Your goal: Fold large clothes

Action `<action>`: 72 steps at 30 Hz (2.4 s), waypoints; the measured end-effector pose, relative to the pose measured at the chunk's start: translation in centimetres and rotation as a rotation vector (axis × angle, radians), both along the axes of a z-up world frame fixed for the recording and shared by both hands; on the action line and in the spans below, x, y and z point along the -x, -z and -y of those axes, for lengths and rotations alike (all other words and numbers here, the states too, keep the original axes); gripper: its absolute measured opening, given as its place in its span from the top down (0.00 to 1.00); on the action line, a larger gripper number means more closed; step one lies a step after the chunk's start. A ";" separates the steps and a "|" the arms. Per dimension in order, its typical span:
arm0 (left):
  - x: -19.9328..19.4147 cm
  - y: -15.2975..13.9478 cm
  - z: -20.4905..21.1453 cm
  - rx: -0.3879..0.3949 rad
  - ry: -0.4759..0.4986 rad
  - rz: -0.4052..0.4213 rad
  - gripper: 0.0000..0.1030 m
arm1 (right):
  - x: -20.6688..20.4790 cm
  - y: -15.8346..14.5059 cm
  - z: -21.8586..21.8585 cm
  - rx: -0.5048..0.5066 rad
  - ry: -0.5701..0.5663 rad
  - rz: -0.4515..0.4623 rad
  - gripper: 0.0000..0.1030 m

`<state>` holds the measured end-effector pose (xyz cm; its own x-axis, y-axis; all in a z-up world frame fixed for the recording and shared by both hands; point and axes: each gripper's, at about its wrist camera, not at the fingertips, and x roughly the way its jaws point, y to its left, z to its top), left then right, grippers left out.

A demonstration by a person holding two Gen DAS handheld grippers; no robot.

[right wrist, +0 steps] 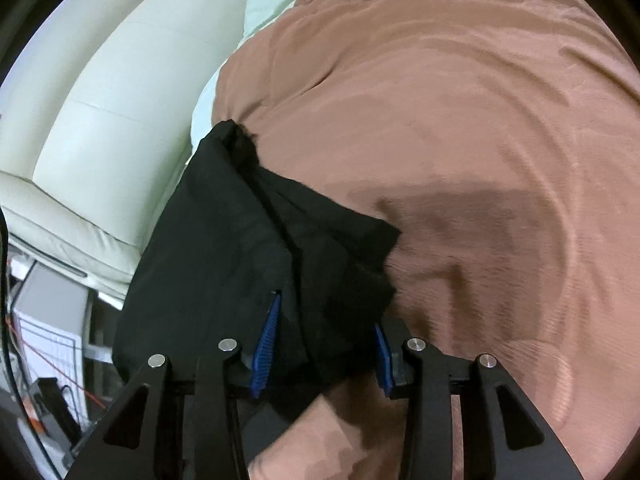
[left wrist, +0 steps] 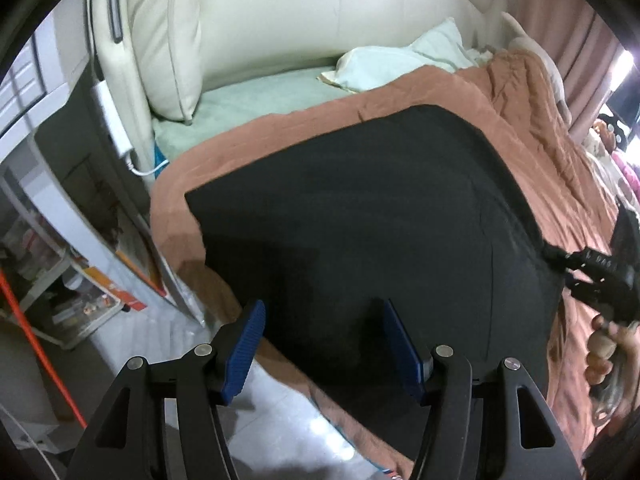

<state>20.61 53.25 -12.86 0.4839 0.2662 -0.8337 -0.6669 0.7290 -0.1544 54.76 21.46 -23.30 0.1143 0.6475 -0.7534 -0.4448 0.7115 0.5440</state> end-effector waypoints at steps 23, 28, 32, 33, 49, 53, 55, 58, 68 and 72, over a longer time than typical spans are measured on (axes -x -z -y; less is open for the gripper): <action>1.2 1.9 6.2 0.044 -0.038 0.025 0.26 | 11.4 -2.4 -7.0 0.145 -0.389 0.315 0.50; 1.8 2.5 7.8 0.049 -0.004 0.009 0.26 | 11.4 -1.8 -5.7 0.131 -0.379 0.266 0.50; 2.4 2.6 9.0 0.064 0.011 -0.004 0.26 | 12.1 -2.3 -4.3 0.149 -0.397 0.258 0.50; 2.6 2.5 9.3 0.065 0.013 -0.006 0.26 | 12.2 -2.4 -3.9 0.147 -0.399 0.250 0.50; 4.4 -6.0 14.4 0.004 0.088 0.111 0.25 | 14.6 -10.5 4.9 0.135 -0.318 0.343 0.33; 4.8 -8.0 16.5 -0.007 0.118 0.184 0.05 | 14.5 -12.5 8.5 0.124 -0.259 0.359 0.05; 5.1 -9.0 17.7 -0.027 0.126 0.213 0.01 | 14.5 -13.3 10.3 0.122 -0.228 0.369 0.00; 5.2 -10.2 19.4 -0.043 0.146 0.240 0.00 | 14.8 -14.4 12.8 0.127 -0.193 0.391 0.00; 6.5 -13.1 25.0 -0.067 0.226 0.289 0.00 | 17.3 -17.4 20.8 0.121 -0.108 0.443 0.00; 7.4 -14.3 27.4 -0.099 0.264 0.313 0.00 | 18.7 -18.5 24.0 0.119 -0.077 0.470 0.00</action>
